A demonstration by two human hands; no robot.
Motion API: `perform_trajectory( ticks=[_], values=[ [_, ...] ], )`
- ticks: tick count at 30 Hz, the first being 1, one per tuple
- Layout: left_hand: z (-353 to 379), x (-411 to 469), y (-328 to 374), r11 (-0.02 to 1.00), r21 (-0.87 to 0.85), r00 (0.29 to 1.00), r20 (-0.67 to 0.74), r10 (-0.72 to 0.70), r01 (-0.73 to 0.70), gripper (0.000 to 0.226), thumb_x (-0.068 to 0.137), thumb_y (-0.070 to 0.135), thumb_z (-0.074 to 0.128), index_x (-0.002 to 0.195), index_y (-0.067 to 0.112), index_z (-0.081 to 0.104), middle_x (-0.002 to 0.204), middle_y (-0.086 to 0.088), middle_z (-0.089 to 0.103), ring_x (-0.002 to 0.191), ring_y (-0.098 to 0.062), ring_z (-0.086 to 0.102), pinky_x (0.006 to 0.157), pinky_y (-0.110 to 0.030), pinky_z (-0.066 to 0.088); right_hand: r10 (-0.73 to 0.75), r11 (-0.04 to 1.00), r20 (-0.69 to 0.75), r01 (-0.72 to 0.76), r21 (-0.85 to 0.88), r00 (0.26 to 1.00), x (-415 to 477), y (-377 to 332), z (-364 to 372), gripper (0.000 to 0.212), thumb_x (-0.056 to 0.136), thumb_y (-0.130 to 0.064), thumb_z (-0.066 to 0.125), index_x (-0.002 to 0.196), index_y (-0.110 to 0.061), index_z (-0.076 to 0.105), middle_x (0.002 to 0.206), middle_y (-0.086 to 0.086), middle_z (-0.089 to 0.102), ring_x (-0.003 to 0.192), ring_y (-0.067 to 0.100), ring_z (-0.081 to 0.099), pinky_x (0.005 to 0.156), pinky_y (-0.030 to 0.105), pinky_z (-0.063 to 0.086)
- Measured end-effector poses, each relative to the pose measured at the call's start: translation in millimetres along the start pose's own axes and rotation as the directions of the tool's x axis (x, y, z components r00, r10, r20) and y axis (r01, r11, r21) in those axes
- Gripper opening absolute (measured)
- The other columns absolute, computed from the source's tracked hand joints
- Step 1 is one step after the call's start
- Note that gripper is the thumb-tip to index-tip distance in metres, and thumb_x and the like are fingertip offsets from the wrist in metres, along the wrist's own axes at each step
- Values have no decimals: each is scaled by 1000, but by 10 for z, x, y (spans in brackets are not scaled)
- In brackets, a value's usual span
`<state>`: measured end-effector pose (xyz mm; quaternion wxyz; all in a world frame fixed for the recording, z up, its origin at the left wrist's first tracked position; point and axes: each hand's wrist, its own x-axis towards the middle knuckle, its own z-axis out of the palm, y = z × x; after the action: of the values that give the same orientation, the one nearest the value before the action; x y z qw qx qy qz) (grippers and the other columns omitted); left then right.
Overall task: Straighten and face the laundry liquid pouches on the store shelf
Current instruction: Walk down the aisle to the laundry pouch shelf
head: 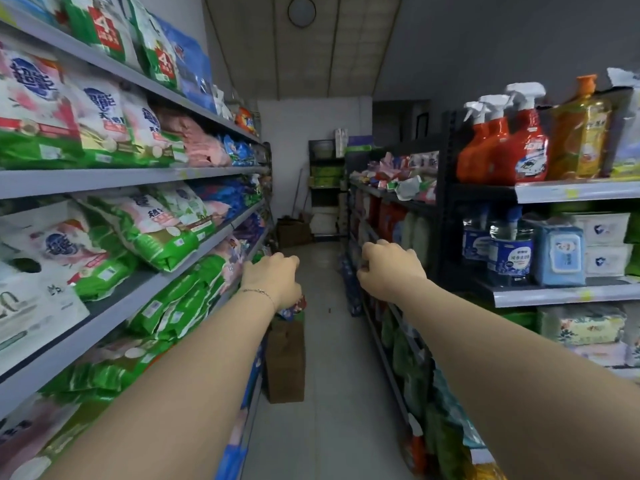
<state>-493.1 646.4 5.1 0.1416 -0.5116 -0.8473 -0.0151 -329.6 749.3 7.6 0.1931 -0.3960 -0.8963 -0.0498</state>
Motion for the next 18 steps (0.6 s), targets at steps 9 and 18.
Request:
perform_trajectory(
  ticks=[9,18],
  values=[
    [439,1098,-30,999,-36,999,16,35,-34,39,92,31,48,131,24,45,129,-6,48,119,-29,49,95,-46,36,33,999,11,-33,-27,999,987,276,532,30,93,-33,48,118,-16,49,120,7,50,109,30,50,98,43,36],
    [730,2549,177,997,-64,999,19,36,-35,43,93,32,48,135,25,42,130,-6,47,119,-29,48,99,-47,36,32,998,9,-32,-58,999,2325,829,882,29,93,-33,47,116,-15,50,117,8,50,109,32,49,95,44,35]
  ],
)
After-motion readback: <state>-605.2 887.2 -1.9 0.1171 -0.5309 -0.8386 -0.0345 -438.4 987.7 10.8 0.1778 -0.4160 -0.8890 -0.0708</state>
